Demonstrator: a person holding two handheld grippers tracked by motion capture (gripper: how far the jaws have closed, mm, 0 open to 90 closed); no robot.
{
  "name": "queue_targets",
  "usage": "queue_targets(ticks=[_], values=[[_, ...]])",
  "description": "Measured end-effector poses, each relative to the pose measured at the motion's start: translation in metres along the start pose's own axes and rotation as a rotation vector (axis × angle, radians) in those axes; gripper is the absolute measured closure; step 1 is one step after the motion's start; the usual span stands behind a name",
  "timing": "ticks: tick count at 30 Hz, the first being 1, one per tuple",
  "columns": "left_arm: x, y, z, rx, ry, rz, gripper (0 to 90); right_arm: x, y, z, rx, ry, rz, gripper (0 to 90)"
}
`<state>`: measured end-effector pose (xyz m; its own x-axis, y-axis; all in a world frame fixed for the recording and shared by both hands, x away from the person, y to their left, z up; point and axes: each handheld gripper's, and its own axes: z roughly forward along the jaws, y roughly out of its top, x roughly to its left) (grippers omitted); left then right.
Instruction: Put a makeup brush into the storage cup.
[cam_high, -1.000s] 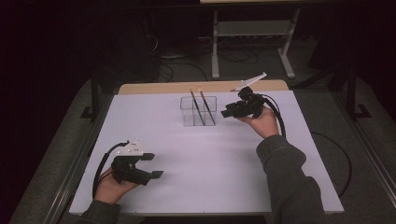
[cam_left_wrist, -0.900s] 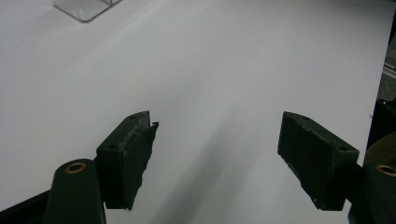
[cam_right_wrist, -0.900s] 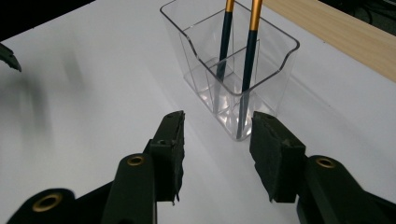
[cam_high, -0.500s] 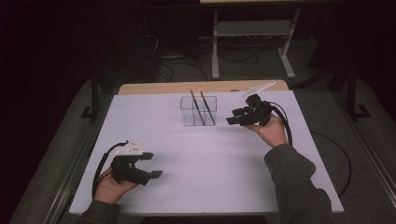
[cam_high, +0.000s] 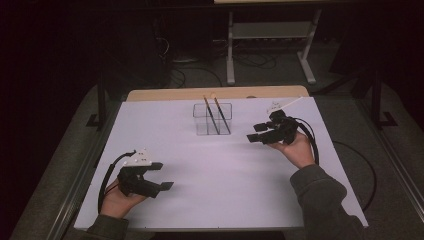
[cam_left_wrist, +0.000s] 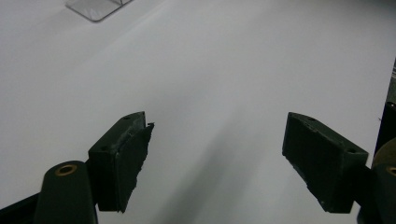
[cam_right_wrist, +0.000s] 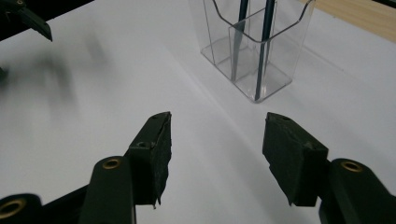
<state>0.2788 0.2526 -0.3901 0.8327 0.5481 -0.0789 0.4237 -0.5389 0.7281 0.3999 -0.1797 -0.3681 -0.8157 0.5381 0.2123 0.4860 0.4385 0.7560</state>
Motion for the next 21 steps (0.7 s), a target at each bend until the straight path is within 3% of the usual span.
queue_targets(ticks=[21], values=[[0.002,-0.001,0.001,0.006,0.007,-0.002,19.6,0.008,-0.029,-0.013,-0.021,-0.004,0.02,33.9]])
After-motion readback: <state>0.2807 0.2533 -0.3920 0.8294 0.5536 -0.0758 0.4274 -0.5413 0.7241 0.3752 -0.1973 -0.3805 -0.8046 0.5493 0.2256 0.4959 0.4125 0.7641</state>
